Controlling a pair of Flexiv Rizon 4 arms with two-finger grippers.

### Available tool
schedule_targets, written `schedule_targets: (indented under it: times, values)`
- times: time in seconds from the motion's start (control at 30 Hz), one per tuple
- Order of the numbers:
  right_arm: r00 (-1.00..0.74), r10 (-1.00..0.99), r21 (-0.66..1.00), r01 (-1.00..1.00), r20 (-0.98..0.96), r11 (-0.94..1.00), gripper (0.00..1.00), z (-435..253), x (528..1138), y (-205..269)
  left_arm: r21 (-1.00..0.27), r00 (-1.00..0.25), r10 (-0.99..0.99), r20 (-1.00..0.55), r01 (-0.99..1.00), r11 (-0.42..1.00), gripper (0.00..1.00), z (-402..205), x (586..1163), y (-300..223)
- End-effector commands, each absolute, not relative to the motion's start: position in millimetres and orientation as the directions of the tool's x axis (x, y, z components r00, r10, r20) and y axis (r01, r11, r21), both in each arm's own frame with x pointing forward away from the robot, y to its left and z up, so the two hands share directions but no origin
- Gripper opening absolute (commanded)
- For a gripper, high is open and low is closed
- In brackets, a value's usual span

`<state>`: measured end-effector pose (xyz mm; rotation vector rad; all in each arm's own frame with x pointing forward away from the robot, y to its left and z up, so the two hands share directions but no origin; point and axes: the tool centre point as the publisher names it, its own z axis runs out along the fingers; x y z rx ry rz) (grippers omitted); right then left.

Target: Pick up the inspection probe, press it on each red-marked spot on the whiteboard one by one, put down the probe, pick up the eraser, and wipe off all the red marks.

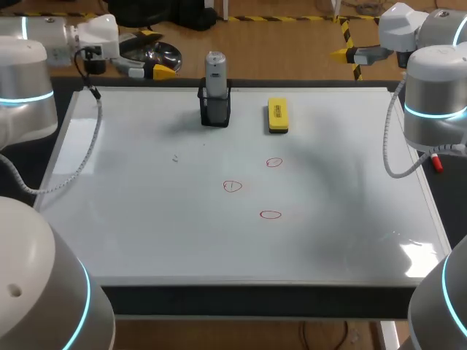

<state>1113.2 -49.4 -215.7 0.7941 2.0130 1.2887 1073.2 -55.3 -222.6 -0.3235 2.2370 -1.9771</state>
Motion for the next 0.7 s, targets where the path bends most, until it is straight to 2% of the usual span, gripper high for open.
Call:
schedule_targets:
  times: [0.03, 0.7]
  values:
    - [-0.632, 0.755, 0.925, 0.158, -0.174, 0.345, 1.0, -216, 1113, -50, -0.992, -0.982, -0.182, 0.041, -0.061, 0.106, 1.0, -229, 1081, -67]
    - [-0.632, 0.755, 0.925, 0.158, -0.174, 0.345, 1.0, -216, 1113, -50, -0.995, -0.993, -0.103, 0.06, -0.068, 0.079, 1.0, -253, 1068, -113]
